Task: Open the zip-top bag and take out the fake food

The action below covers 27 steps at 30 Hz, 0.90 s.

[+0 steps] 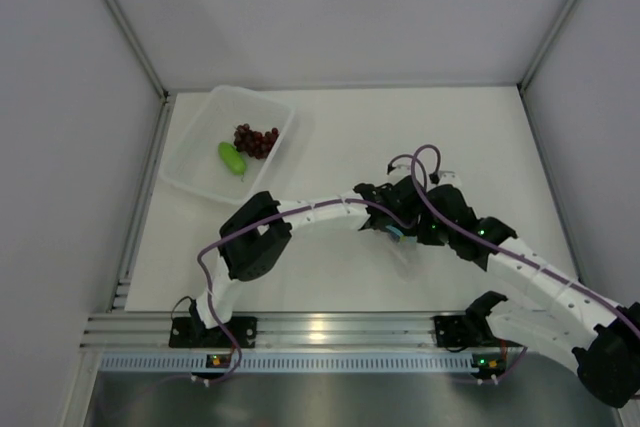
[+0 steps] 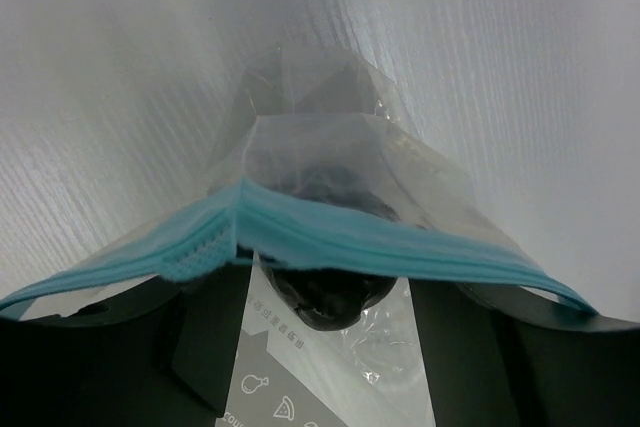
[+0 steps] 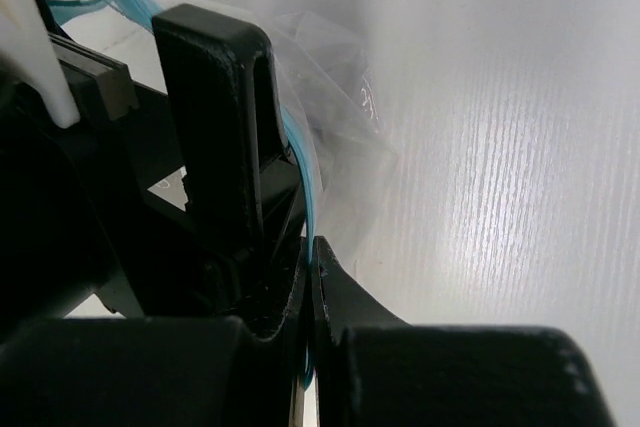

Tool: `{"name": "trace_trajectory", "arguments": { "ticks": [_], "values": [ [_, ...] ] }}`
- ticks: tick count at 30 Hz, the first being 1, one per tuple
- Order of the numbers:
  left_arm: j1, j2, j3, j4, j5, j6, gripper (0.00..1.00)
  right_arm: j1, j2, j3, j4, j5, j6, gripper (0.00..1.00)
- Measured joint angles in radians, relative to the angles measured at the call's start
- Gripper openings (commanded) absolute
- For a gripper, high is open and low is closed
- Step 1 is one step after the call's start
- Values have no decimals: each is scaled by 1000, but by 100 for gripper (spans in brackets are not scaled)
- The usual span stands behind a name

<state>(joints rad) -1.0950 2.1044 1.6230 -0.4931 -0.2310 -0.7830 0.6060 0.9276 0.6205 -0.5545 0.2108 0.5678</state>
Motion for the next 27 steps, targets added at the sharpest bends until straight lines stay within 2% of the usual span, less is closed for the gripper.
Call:
{"name": "trace_trajectory", "arguments": {
  "ticks": [6,11,12,13,15,16,20,27],
  "values": [
    [-8,19,-6,0,2,0,71,-14,-21,-11,-2,0,0,0],
    [-12,24,-8,1,5,1,52,-16,-31,-12,-8,-1,0,0],
    [-12,24,-8,1,4,2,40,-16,-33,-12,-8,-1,0,0],
    [-12,24,-8,1,2,-1,34,-18,-35,-12,-10,-1,0,0],
    [-12,24,-8,2,-2,2,27,-20,-39,-12,-12,-2,0,0],
    [-13,24,-8,2,-3,3,18,-20,-40,-12,-12,-2,0,0],
    [-13,23,-10,2,-4,2,0,-20,-40,-12,-14,-1,-3,0],
    [-15,-23,-83,51,-2,-14,0,-20,-39,-12,-3,-25,-10,0]
  ]
}}
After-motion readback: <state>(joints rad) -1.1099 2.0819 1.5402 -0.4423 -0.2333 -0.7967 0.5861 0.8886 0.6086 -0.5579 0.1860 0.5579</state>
